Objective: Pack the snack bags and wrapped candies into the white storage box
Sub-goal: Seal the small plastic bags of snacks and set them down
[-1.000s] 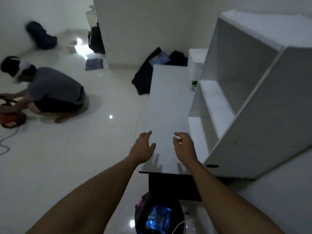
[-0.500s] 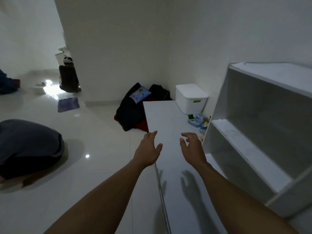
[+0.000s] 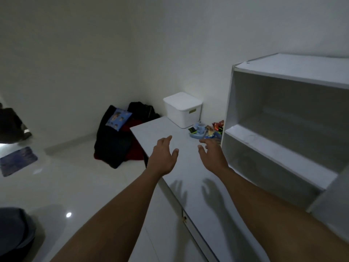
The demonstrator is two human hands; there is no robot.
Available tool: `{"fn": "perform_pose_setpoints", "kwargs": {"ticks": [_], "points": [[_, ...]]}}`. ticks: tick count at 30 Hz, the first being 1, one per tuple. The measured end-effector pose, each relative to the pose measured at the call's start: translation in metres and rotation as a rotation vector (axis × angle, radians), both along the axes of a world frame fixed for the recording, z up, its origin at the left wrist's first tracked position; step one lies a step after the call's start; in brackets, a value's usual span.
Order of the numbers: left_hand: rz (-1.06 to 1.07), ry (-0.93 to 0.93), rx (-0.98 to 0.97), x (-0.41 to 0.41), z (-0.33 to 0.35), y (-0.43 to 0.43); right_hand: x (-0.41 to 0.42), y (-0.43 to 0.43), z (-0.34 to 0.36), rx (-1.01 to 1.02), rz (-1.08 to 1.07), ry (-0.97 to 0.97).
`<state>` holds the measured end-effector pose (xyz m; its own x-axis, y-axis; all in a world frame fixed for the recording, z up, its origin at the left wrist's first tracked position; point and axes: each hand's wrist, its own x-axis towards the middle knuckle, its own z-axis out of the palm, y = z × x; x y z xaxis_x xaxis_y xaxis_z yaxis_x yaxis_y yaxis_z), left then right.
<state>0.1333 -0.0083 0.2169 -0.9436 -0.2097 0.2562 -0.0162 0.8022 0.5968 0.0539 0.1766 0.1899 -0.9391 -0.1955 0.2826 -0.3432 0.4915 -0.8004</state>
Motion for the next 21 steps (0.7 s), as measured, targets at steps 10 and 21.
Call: {"fn": "perform_pose_setpoints", "kwargs": {"ticks": [10, 21], "points": [[-0.181, -0.079, -0.014, -0.162, -0.037, -0.064, -0.124, -0.042, -0.037, -0.050, -0.211, -0.055], [-0.304, -0.180, 0.032, -0.305, -0.072, -0.129, -0.200, -0.073, -0.094, -0.074, -0.418, -0.185]]}}
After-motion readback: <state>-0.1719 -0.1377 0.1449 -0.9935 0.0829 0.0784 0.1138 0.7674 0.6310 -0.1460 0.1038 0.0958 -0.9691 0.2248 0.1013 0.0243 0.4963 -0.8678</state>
